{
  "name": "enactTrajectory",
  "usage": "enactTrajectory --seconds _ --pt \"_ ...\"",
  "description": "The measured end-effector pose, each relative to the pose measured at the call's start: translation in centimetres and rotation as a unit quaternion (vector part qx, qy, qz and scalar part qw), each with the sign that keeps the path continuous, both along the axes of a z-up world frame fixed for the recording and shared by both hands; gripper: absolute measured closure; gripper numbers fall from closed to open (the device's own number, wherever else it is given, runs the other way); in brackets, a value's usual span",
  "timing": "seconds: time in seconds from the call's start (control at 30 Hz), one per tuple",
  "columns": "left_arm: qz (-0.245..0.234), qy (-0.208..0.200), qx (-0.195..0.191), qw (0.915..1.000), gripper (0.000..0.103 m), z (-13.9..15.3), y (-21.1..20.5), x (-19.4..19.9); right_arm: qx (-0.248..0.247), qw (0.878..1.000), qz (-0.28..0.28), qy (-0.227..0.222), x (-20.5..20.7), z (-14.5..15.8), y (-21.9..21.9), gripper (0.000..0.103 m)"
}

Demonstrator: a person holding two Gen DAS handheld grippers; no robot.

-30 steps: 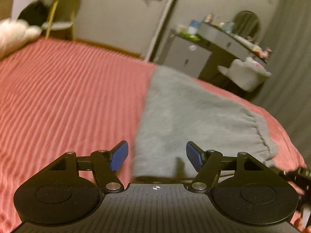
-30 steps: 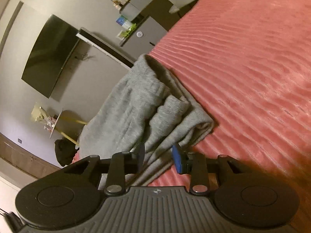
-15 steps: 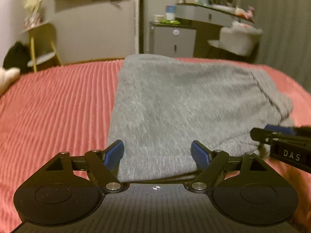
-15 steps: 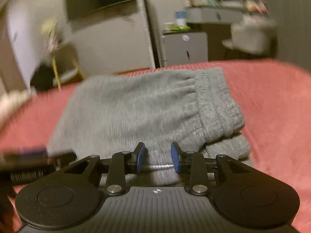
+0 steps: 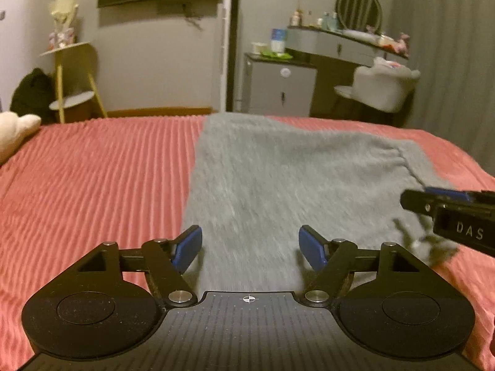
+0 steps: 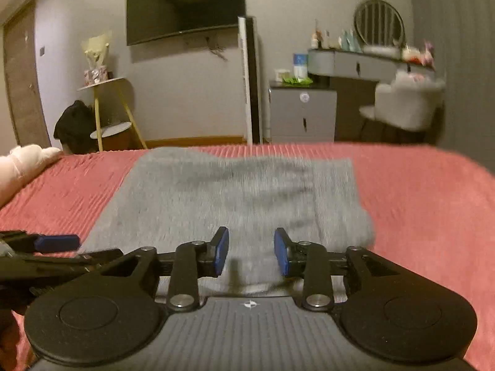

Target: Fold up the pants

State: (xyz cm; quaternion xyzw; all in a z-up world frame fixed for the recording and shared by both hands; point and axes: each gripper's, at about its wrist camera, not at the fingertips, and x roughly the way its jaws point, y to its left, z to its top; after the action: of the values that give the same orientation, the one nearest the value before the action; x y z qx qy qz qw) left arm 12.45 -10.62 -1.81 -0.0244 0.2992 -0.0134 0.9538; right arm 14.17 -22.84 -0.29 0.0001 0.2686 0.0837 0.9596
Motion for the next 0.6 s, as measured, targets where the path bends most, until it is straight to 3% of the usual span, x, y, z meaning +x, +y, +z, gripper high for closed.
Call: enactTrajectory --seconds 0.07,0.13,0.2,0.3,0.47,0.57,0.6 --pt "0.006 0.01 0.036 0.9993 0.021 -0.7 -0.3 1.1 -0.003 1.0 -0.006 0.021 1.3 -0.7 -0.2 0.07" --pt "0.012 0.061 0.056 0.9965 0.021 -2.2 -0.2 2.2 -0.028 0.997 -0.02 0.066 2.1 -2.0 -0.5 0.071" --pt "0.02 0.052 0.007 0.9984 0.019 -3.2 1.1 1.8 -0.033 0.997 -0.009 0.068 1.4 -2.7 -0.7 0.071" --pt "0.037 0.057 -0.027 0.9973 0.011 -4.0 2.0 1.7 -0.046 0.997 -0.003 0.058 0.3 -3.4 -0.6 0.071" --pt "0.041 0.065 -0.022 0.9968 0.006 -3.6 2.5 1.3 -0.045 0.998 0.007 0.043 -0.6 -3.9 -1.2 0.071" --pt "0.043 0.081 -0.027 0.9955 0.005 -2.8 3.1 0.6 -0.054 0.996 -0.003 0.065 -1.0 -2.9 -1.4 0.07" --pt "0.042 0.09 -0.025 0.9947 0.004 -2.6 3.2 0.2 -0.054 0.995 -0.018 0.078 -1.2 -2.5 -1.7 0.061"
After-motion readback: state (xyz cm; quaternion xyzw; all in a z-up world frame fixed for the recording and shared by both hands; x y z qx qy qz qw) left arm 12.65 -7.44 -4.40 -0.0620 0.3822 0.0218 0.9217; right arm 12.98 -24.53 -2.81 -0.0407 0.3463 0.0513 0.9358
